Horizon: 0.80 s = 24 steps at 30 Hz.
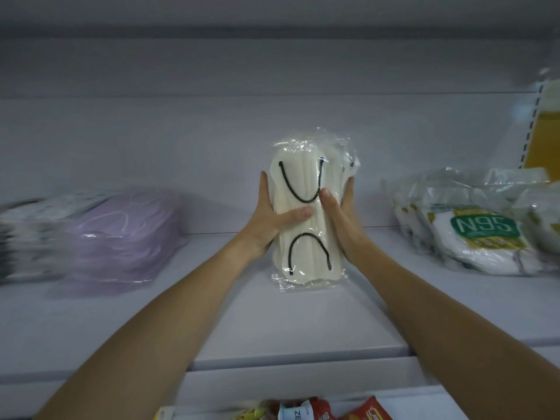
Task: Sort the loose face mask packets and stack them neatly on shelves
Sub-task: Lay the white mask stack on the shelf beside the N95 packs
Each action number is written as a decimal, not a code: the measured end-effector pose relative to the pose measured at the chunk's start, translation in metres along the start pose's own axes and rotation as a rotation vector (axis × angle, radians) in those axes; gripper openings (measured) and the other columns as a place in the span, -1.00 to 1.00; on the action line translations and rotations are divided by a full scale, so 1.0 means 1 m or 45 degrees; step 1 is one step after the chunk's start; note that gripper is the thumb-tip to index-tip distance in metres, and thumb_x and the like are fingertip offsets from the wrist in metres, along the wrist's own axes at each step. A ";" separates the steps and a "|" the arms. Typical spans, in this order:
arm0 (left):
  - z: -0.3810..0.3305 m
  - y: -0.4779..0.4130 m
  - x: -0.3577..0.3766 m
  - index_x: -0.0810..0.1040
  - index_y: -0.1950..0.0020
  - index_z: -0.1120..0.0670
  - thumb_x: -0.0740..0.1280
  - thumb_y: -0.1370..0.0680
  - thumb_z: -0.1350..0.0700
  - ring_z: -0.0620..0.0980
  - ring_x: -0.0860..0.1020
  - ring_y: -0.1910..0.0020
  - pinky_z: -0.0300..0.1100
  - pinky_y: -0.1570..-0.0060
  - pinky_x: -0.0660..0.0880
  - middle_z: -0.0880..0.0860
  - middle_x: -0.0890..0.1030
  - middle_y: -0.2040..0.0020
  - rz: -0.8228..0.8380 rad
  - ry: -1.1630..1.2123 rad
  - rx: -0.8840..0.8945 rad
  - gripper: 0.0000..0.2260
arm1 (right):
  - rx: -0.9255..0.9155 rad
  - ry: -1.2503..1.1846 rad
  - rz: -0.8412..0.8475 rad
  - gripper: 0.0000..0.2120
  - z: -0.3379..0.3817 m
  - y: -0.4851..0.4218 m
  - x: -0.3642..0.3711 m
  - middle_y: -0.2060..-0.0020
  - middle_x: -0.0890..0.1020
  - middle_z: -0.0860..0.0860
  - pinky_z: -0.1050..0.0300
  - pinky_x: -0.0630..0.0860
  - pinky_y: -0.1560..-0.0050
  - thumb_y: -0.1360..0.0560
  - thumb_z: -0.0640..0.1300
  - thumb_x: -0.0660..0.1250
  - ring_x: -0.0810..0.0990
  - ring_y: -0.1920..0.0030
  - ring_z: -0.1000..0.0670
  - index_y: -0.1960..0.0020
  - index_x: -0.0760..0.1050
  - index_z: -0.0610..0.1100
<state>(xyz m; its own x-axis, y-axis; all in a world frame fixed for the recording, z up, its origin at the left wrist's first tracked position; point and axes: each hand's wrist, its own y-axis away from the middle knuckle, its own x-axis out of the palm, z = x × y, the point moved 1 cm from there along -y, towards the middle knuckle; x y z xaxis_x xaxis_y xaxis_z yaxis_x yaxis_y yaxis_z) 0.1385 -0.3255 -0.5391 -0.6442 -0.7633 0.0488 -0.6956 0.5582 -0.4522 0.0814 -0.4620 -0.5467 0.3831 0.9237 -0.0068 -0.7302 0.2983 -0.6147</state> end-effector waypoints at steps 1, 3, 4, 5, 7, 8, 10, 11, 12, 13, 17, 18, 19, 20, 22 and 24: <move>-0.001 0.001 0.004 0.00 -0.53 -0.05 0.52 -0.29 0.21 0.08 0.52 -0.26 0.16 -0.23 0.45 0.10 0.46 -0.35 0.006 0.014 0.021 -0.03 | 0.001 0.005 -0.005 -0.15 0.002 0.000 -0.001 -0.32 0.44 0.03 -0.12 0.44 -0.28 -0.35 0.30 0.29 0.49 -0.26 0.03 -0.50 -0.02 0.11; -0.006 0.001 0.010 0.16 -0.46 0.01 0.54 -0.26 0.18 0.11 0.53 -0.23 0.15 -0.18 0.50 0.15 0.48 -0.32 0.030 0.031 0.066 -0.13 | -0.003 -0.006 -0.007 -0.18 0.006 -0.003 -0.002 -0.29 0.47 0.06 -0.13 0.45 -0.27 -0.30 0.34 0.31 0.51 -0.25 0.03 -0.46 0.07 0.19; -0.010 0.000 0.013 0.19 -0.44 0.04 0.54 -0.25 0.16 0.14 0.53 -0.24 0.15 -0.17 0.50 0.18 0.47 -0.32 0.034 0.052 0.079 -0.16 | -0.002 -0.014 -0.010 -0.19 0.008 -0.005 -0.004 -0.28 0.48 0.07 -0.11 0.45 -0.27 -0.29 0.34 0.32 0.51 -0.25 0.04 -0.45 0.09 0.20; -0.014 -0.001 0.014 0.21 -0.43 0.06 0.53 -0.26 0.17 0.16 0.52 -0.24 0.17 -0.17 0.50 0.20 0.46 -0.32 0.039 0.080 0.088 -0.19 | 0.004 -0.013 -0.012 -0.17 0.010 -0.008 -0.006 -0.28 0.48 0.09 -0.08 0.46 -0.26 -0.28 0.34 0.34 0.51 -0.24 0.06 -0.46 0.10 0.18; -0.019 -0.008 0.018 0.21 -0.43 0.09 0.48 -0.33 0.24 0.21 0.50 -0.25 0.22 -0.17 0.48 0.23 0.45 -0.33 0.063 0.132 0.107 -0.25 | 0.002 0.035 -0.014 -0.17 0.016 -0.016 -0.016 -0.21 0.54 0.17 0.10 0.52 -0.16 -0.29 0.33 0.37 0.55 -0.17 0.16 -0.45 0.17 0.10; -0.021 -0.013 0.021 0.21 -0.44 0.10 0.45 -0.35 0.26 0.22 0.51 -0.25 0.22 -0.16 0.48 0.25 0.45 -0.32 0.076 0.149 0.111 -0.28 | -0.006 0.070 -0.007 -0.20 0.020 -0.021 -0.022 -0.15 0.57 0.20 0.19 0.53 -0.09 -0.29 0.33 0.38 0.57 -0.12 0.21 -0.43 0.22 0.09; -0.021 -0.022 0.034 0.23 -0.44 0.14 0.41 -0.39 0.27 0.22 0.52 -0.22 0.18 -0.11 0.52 0.26 0.48 -0.30 0.083 0.194 0.094 -0.34 | -0.038 0.156 0.016 -0.23 0.030 -0.034 -0.038 -0.08 0.59 0.19 0.29 0.55 0.03 -0.28 0.32 0.41 0.60 -0.03 0.23 -0.40 0.28 0.08; -0.021 -0.026 0.042 0.25 -0.44 0.14 0.41 -0.42 0.25 0.21 0.53 -0.22 0.15 -0.11 0.53 0.25 0.49 -0.29 0.088 0.221 0.068 -0.38 | -0.071 0.231 0.022 -0.25 0.037 -0.043 -0.048 -0.06 0.59 0.20 0.37 0.54 0.11 -0.29 0.30 0.41 0.60 0.02 0.27 -0.40 0.29 0.08; -0.018 -0.034 0.050 0.27 -0.43 0.14 0.40 -0.46 0.23 0.19 0.52 -0.23 0.14 -0.13 0.52 0.24 0.50 -0.30 0.104 0.243 0.036 -0.42 | -0.106 0.326 0.044 -0.27 0.044 -0.053 -0.059 -0.05 0.58 0.23 0.43 0.51 0.17 -0.31 0.28 0.41 0.59 0.06 0.31 -0.40 0.29 0.09; -0.014 -0.041 0.059 0.28 -0.43 0.12 0.37 -0.50 0.20 0.17 0.50 -0.26 0.13 -0.19 0.49 0.21 0.49 -0.31 0.135 0.243 0.003 -0.47 | -0.127 0.440 0.089 -0.26 0.051 -0.063 -0.070 -0.09 0.55 0.24 0.44 0.49 0.13 -0.31 0.29 0.40 0.58 0.04 0.31 -0.41 0.27 0.11; 0.019 -0.052 0.078 0.13 -0.48 -0.02 0.52 -0.35 0.00 0.04 0.34 -0.41 -0.05 -0.37 0.27 -0.06 0.42 -0.36 -0.044 0.149 -0.349 -0.18 | -0.056 1.050 0.291 -0.17 0.042 -0.092 -0.100 -0.31 0.38 0.15 0.23 0.27 -0.21 -0.32 0.30 0.41 0.39 -0.27 0.10 -0.47 0.07 0.25; 0.031 -0.049 0.076 -0.04 -0.54 0.06 0.59 -0.25 -0.02 0.05 0.32 -0.42 -0.04 -0.39 0.26 0.00 0.37 -0.41 -0.206 0.096 -0.460 0.07 | -0.043 1.192 0.377 -0.16 0.025 -0.093 -0.101 -0.38 0.35 0.13 0.27 0.21 -0.24 -0.35 0.24 0.41 0.35 -0.34 0.06 -0.49 0.04 0.22; 0.043 -0.046 0.070 -0.23 -0.54 0.13 0.61 -0.22 -0.02 0.06 0.28 -0.44 -0.01 -0.40 0.25 0.08 0.29 -0.46 -0.364 -0.020 -0.551 0.22 | -0.033 1.322 0.494 -0.15 0.007 -0.092 -0.100 -0.43 0.29 0.11 0.29 0.17 -0.26 -0.38 0.20 0.41 0.30 -0.40 0.04 -0.51 0.01 0.17; 0.051 -0.043 0.062 -0.35 -0.51 0.14 0.61 -0.24 -0.04 0.09 0.23 -0.46 0.01 -0.41 0.24 0.15 0.19 -0.50 -0.494 -0.193 -0.630 0.26 | -0.019 1.426 0.598 -0.15 -0.012 -0.090 -0.098 -0.47 0.24 0.10 0.27 0.14 -0.31 -0.40 0.19 0.39 0.26 -0.44 0.02 -0.52 -0.03 0.14; 0.056 -0.045 0.043 -0.40 -0.50 0.06 0.60 -0.24 -0.04 0.12 0.11 -0.50 -0.02 -0.44 0.17 0.21 -0.01 -0.53 -0.632 -0.498 -0.622 0.27 | 0.016 1.536 0.657 -0.14 -0.037 -0.090 -0.096 -0.48 0.23 0.09 0.16 0.15 -0.40 -0.40 0.27 0.35 0.23 -0.45 0.02 -0.51 -0.09 0.19; 0.052 -0.053 0.025 -0.41 -0.49 -0.01 0.61 -0.24 0.01 0.10 -0.05 -0.53 -0.05 -0.45 0.03 0.21 -0.16 -0.53 -0.602 -0.721 -0.373 0.27 | 0.051 1.529 0.663 -0.08 -0.039 -0.096 -0.098 -0.48 0.21 0.08 0.12 0.15 -0.42 -0.35 0.33 0.34 0.21 -0.46 0.03 -0.50 -0.16 0.23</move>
<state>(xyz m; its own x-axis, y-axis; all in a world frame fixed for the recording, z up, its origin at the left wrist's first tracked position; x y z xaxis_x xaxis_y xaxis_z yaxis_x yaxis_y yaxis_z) 0.1760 -0.3914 -0.5599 -0.0549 -0.9462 -0.3188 -0.9612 0.1366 -0.2398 0.1365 -0.5904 -0.5177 0.2997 0.1489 -0.9424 -0.9530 -0.0002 -0.3031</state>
